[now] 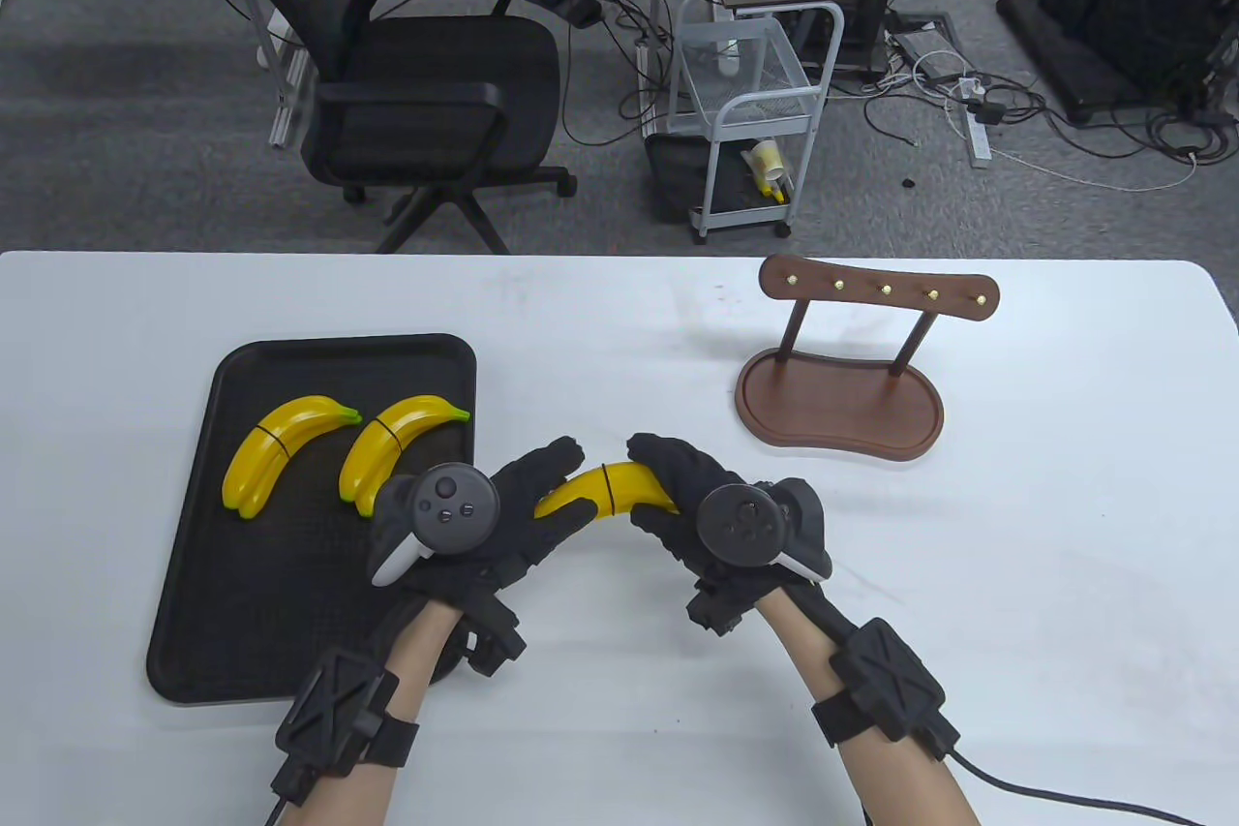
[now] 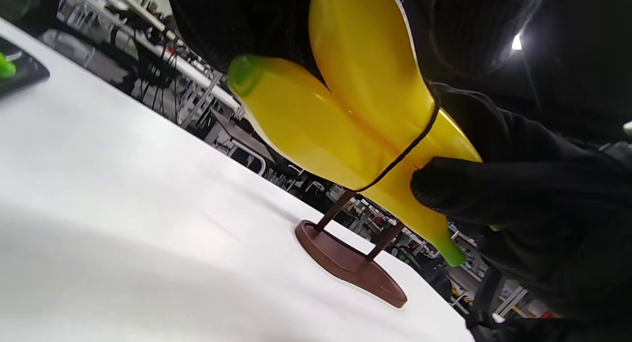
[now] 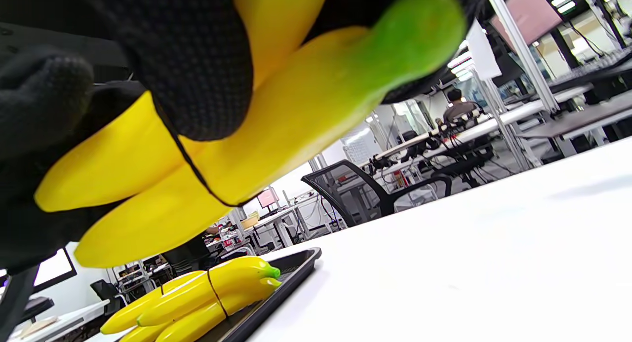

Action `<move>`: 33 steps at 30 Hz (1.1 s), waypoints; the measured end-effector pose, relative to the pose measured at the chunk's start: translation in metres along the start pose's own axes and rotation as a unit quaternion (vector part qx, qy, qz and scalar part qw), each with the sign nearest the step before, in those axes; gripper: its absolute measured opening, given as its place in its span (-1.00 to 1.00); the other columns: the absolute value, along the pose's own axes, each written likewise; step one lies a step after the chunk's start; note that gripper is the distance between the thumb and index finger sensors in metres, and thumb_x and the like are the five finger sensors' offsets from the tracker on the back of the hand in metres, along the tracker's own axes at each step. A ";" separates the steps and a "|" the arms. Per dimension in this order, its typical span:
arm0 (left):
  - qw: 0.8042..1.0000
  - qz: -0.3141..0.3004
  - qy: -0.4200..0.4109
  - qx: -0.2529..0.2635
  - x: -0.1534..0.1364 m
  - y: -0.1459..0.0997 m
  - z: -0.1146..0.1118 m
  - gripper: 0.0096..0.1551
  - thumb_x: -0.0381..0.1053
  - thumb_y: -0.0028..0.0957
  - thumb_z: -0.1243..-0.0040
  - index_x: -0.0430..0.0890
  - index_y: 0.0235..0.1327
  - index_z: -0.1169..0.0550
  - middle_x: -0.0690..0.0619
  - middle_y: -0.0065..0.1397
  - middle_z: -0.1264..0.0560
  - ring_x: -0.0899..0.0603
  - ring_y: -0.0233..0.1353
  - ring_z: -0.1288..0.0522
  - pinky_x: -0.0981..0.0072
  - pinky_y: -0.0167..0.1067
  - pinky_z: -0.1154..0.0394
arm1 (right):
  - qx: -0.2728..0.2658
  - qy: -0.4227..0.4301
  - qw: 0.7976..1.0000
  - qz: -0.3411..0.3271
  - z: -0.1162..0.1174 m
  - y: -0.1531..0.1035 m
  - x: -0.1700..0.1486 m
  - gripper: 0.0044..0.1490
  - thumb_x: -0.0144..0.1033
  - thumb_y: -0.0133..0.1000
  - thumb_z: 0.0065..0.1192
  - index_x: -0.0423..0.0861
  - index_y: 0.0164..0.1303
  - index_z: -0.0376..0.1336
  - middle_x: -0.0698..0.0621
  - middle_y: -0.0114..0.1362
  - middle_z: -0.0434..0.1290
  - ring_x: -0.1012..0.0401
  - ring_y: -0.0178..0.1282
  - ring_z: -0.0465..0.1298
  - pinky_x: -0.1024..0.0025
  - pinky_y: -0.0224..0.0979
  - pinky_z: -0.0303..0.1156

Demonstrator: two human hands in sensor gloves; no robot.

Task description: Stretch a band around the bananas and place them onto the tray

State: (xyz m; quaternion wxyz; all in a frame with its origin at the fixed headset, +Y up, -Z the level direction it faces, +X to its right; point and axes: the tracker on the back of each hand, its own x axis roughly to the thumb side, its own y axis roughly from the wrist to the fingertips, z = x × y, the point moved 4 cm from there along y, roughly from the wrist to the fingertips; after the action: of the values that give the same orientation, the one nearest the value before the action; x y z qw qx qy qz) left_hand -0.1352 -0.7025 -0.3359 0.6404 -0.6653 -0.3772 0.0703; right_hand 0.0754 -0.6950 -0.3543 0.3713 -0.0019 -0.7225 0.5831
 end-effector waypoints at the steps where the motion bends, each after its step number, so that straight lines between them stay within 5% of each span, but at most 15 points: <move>1: 1.000 -0.003 0.013 -0.001 0.002 0.000 -0.001 -0.22 0.28 0.23 -0.16 0.01 0.63 -0.25 -0.04 0.70 -0.35 -0.24 0.56 -0.48 -0.08 0.51 -0.38 | 0.002 0.009 1.000 0.007 0.001 0.000 -0.001 -0.08 -0.22 0.05 0.50 -0.20 0.56 0.13 -0.14 0.50 0.39 -0.07 0.40 0.50 0.05 0.33 0.51; 21: 0.996 0.001 0.085 0.012 0.005 -0.001 -0.001 -0.26 0.17 0.20 -0.31 -0.05 0.57 -0.34 -0.03 0.57 -0.49 -0.19 0.45 -0.58 -0.03 0.45 -0.46 | 0.066 0.125 0.989 0.031 0.016 -0.001 -0.014 -0.09 -0.13 0.16 0.35 -0.20 0.63 0.05 -0.20 0.59 0.29 -0.15 0.48 0.41 -0.02 0.39 0.42; 33: 0.996 0.046 0.066 0.048 -0.027 -0.016 0.044 -0.27 0.15 0.20 -0.33 -0.05 0.56 -0.35 -0.04 0.57 -0.49 -0.20 0.45 -0.58 -0.04 0.44 -0.46 | 0.037 0.245 0.968 0.045 -0.003 0.001 -0.028 -0.07 0.07 0.20 0.20 -0.19 0.65 0.04 -0.21 0.62 0.25 -0.18 0.52 0.36 -0.07 0.42 0.38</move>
State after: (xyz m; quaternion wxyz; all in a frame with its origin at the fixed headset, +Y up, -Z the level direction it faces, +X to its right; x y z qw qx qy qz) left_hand -0.1869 -0.6849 -0.3392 0.6907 -0.6541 -0.2995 0.0740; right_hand 0.0971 -0.7048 -0.3697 0.5102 -0.1629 -0.5866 0.6075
